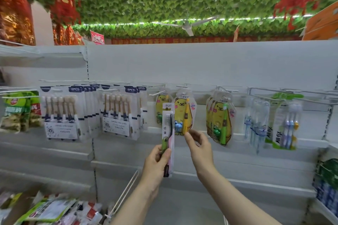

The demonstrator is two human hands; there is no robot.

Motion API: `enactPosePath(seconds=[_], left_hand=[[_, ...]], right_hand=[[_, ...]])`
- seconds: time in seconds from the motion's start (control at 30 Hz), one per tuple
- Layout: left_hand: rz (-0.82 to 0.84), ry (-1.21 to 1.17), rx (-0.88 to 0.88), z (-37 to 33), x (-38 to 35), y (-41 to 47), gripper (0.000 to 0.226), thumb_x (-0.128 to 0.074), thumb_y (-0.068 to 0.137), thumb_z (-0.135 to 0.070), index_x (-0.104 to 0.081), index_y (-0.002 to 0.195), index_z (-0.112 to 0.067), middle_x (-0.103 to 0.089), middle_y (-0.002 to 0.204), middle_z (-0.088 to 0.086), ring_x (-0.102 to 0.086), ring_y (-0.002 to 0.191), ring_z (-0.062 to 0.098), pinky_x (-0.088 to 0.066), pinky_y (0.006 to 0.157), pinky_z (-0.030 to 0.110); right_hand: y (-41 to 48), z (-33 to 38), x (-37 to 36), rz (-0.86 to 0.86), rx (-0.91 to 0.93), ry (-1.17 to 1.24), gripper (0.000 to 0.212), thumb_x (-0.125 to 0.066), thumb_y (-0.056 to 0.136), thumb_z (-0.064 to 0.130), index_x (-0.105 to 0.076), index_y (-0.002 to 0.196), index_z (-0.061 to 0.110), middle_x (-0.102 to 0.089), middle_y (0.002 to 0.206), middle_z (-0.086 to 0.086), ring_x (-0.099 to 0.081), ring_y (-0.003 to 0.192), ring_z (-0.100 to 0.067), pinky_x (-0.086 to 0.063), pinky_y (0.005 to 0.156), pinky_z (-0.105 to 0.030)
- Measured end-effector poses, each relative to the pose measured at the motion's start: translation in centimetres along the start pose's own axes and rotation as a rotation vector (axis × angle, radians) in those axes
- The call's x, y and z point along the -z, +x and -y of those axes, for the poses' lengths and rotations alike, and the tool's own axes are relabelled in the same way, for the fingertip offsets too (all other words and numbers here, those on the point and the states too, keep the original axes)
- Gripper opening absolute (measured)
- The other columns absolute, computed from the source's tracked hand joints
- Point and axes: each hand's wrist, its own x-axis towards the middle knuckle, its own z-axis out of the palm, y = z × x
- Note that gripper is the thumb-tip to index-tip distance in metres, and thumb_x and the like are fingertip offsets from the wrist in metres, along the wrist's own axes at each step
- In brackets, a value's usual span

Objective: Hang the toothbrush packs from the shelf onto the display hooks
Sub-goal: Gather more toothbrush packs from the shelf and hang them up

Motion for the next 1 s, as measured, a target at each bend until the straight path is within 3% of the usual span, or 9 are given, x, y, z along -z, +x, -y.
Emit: enactPosePath(seconds=[0.1,0.2,0.4,0.57,0.7,0.87,1.0], left_hand=[[0.044,-0.002,0.003,-0.5,-0.6,-2.9,0.010,-0.059,0.097,-0.017,-0.067,0.103,-0.016,-0.073,0.087,-0.001,-0.064,0.084,0.010,-0.047,0.075,0.024],[0.085,-0.002,0.007,-0.8,-1.6,-5.9,0.011,-0.059,0.097,-0.017,-0.067,0.104,-0.015,-0.071,0.087,0.005,-0.063,0.082,0.012,-0.046,0.075,0.027],[0.152,-0.074,0.041,-0.9,-5.6,-11.1,0.013,-0.060,0.097,-0.015,-0.066,0.106,-0.009,-0.068,0.085,0.007,-0.060,0.079,0.014,-0.045,0.068,0.024],[0.239,-0.070,0.082,-0.6,-10.8,-14.6,0.012,-0.061,0.097,-0.021,-0.068,0.106,-0.017,-0.071,0.086,0.003,-0.063,0.081,0.012,-0.047,0.072,0.029],[0.304,-0.004,0.080,-0.5,-15.8,-15.6,0.011,-0.062,0.096,-0.023,-0.069,0.101,-0.017,-0.068,0.080,0.001,-0.060,0.072,0.011,-0.046,0.062,0.023],[0.372,0.019,0.141,1.3,-24.2,-15.5,0.013,-0.067,0.092,-0.014,-0.069,0.102,-0.006,-0.068,0.081,0.011,-0.061,0.073,0.021,-0.049,0.075,0.037],[0.388,0.032,0.136,2.7,-33.1,-15.4,0.010,-0.067,0.093,-0.016,-0.070,0.100,-0.009,-0.070,0.081,0.007,-0.064,0.072,0.014,-0.051,0.068,0.026]], right_hand=[[-2.7,4.1,0.9,0.086,-0.015,0.108,0.019,-0.067,0.095,0.027,-0.070,0.112,0.018,-0.074,0.107,0.004,-0.067,0.100,-0.001,-0.051,0.079,-0.014],[-5.4,6.6,2.5,0.120,-0.006,0.128,0.020,-0.068,0.094,0.025,-0.073,0.107,0.011,-0.076,0.096,0.006,-0.068,0.087,0.003,-0.049,0.070,-0.009],[-9.7,8.3,7.7,0.049,0.011,0.090,0.015,-0.073,0.089,0.015,-0.074,0.103,0.010,-0.074,0.089,0.005,-0.064,0.075,0.007,-0.048,0.067,-0.010],[-11.6,9.2,13.5,-0.005,-0.012,0.068,0.019,-0.074,0.088,0.014,-0.072,0.104,0.003,-0.071,0.085,0.000,-0.063,0.068,0.004,-0.046,0.063,-0.010],[-11.0,10.6,19.3,-0.057,0.016,0.088,0.008,-0.074,0.088,0.011,-0.071,0.094,0.007,-0.069,0.076,0.005,-0.062,0.065,0.003,-0.047,0.062,-0.011],[-8.2,11.5,28.1,-0.117,0.033,0.108,0.020,-0.079,0.084,0.019,-0.070,0.099,0.009,-0.069,0.083,0.002,-0.064,0.072,-0.002,-0.049,0.069,-0.012],[-5.5,11.8,36.3,-0.138,0.043,0.117,0.013,-0.075,0.088,0.019,-0.070,0.098,0.012,-0.071,0.082,0.004,-0.065,0.069,0.005,-0.048,0.066,-0.008]])
